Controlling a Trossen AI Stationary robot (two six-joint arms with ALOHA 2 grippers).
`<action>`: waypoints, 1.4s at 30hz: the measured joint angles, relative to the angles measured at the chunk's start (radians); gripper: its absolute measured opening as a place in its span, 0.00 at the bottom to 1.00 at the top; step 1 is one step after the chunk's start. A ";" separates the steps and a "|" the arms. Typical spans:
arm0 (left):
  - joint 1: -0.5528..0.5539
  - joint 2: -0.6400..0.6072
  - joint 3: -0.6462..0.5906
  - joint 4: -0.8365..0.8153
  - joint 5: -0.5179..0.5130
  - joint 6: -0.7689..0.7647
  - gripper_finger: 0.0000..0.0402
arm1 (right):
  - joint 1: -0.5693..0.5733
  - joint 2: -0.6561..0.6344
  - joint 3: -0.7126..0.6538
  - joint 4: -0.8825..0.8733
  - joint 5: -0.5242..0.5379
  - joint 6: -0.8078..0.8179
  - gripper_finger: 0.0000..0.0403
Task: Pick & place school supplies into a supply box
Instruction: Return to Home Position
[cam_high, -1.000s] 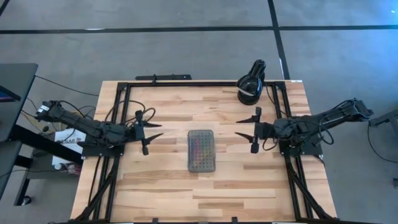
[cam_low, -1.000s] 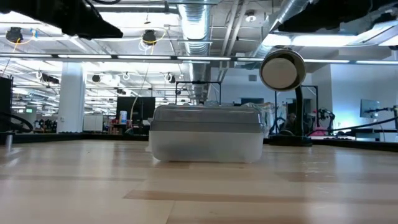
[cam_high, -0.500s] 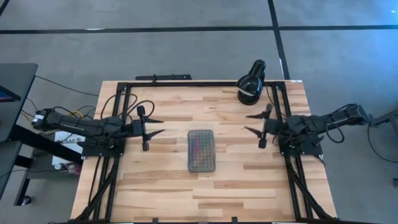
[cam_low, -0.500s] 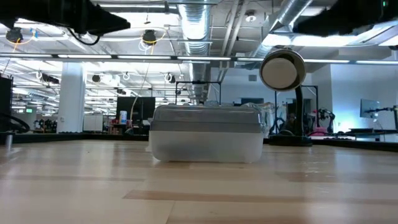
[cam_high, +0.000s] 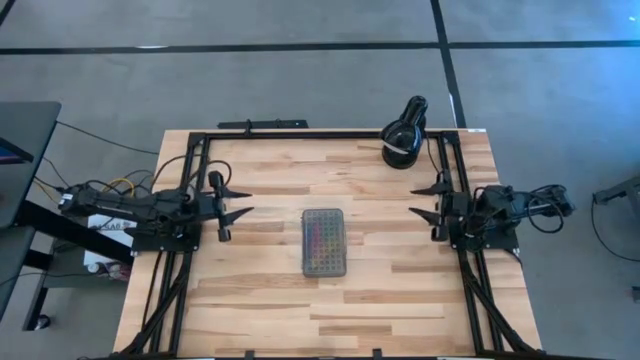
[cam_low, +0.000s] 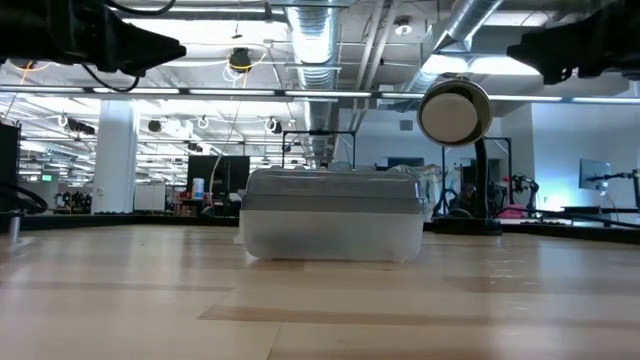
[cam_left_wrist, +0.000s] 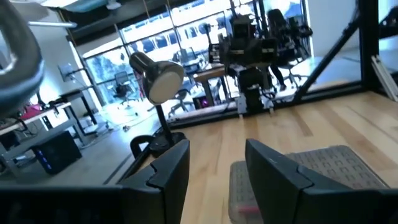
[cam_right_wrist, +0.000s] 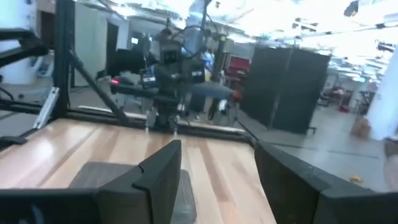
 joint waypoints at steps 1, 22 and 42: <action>0.000 -0.020 -0.010 0.000 0.000 0.000 0.38 | -0.002 0.004 0.004 0.003 -0.011 -0.003 0.50; 0.000 -0.302 -0.096 -0.159 0.017 -0.011 0.38 | -0.264 -0.001 -0.092 0.045 -0.381 0.020 0.50; 0.000 -0.327 -0.131 -0.182 0.056 -0.030 0.38 | -0.361 -0.001 -0.133 0.052 -0.379 0.043 0.50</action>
